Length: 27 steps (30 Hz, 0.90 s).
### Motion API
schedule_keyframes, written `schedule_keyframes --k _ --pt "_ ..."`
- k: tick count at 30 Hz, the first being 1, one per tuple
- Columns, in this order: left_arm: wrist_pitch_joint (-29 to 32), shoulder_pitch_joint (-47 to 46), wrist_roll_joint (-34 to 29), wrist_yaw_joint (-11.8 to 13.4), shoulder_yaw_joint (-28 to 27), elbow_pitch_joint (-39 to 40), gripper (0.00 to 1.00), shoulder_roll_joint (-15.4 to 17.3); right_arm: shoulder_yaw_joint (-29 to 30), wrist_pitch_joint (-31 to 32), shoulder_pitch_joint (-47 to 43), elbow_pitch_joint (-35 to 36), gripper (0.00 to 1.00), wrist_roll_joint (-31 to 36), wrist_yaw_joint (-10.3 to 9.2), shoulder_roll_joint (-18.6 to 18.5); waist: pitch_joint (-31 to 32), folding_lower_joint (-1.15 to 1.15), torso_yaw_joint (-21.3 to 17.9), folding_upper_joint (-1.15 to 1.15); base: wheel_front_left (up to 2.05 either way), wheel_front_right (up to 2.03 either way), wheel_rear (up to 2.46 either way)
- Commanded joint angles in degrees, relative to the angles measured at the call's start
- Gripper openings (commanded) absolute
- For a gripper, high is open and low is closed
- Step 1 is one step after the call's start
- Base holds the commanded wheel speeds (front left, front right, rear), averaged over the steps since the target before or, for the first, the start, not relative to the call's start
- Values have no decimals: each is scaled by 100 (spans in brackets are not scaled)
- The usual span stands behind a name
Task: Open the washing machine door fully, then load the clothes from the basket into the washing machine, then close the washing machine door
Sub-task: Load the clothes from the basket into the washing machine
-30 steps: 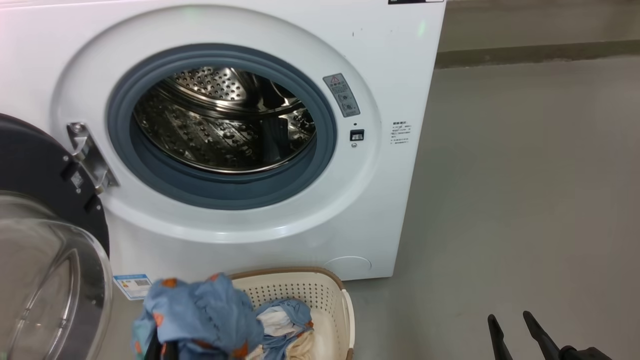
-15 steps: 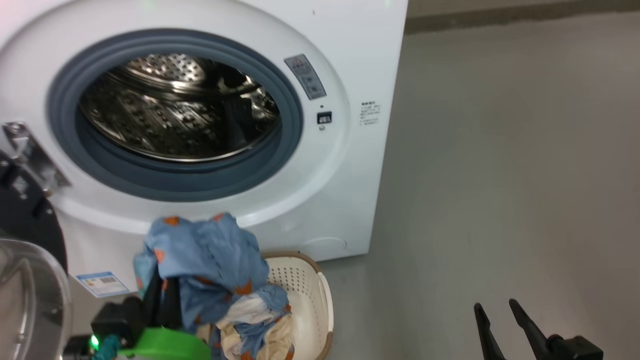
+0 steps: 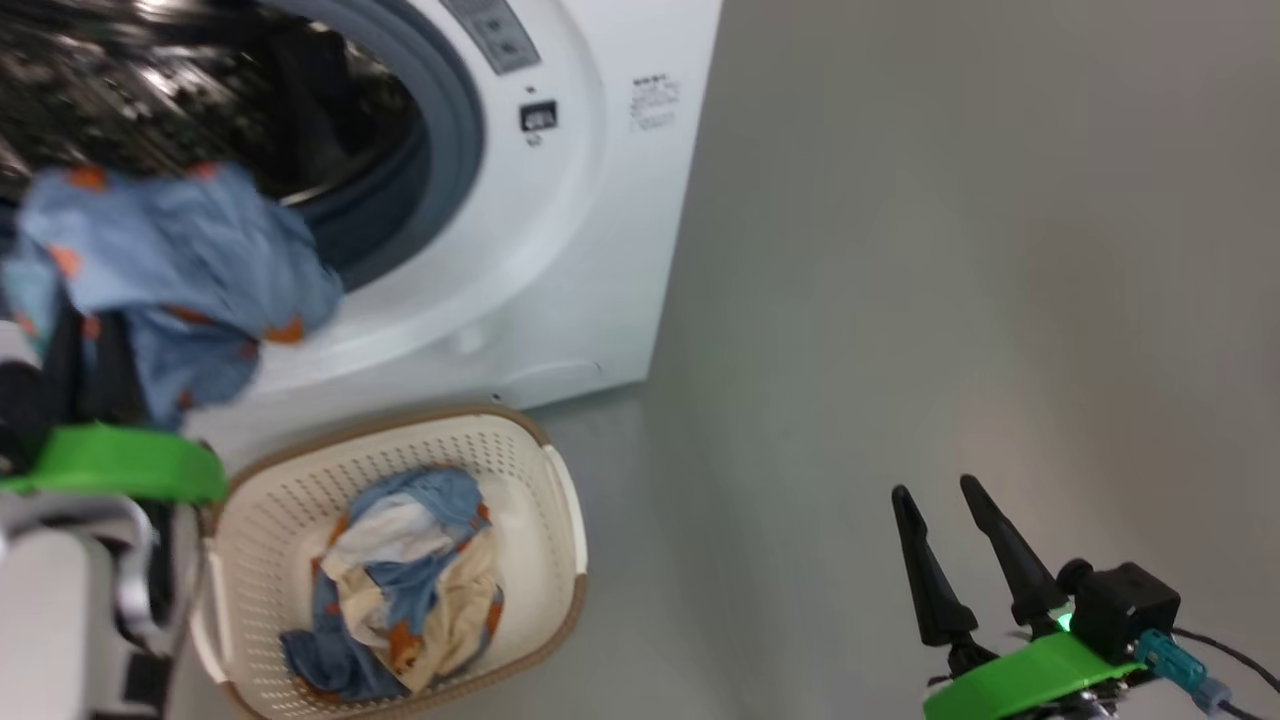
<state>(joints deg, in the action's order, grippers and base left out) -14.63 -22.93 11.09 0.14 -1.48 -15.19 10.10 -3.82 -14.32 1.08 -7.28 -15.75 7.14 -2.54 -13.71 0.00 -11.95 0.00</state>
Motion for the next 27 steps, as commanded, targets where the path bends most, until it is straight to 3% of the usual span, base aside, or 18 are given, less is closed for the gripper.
schedule_keyframes --k 1,17,27 --pt "-37 -456 -95 -53 -253 17 0 341 -227 -68 215 153 100 -159 35 -35 -863 0 -697 0 0 0 0" --pt "250 -3251 -538 -342 -185 -1754 0 1805 -1007 -68 629 226 100 -697 35 -34 -2118 0 -1664 0 0 0 0" --pt "293 -4606 -770 -365 28 -2605 0 2272 -1363 -68 648 291 100 -889 35 -34 -2599 0 -1935 0 0 0 0"
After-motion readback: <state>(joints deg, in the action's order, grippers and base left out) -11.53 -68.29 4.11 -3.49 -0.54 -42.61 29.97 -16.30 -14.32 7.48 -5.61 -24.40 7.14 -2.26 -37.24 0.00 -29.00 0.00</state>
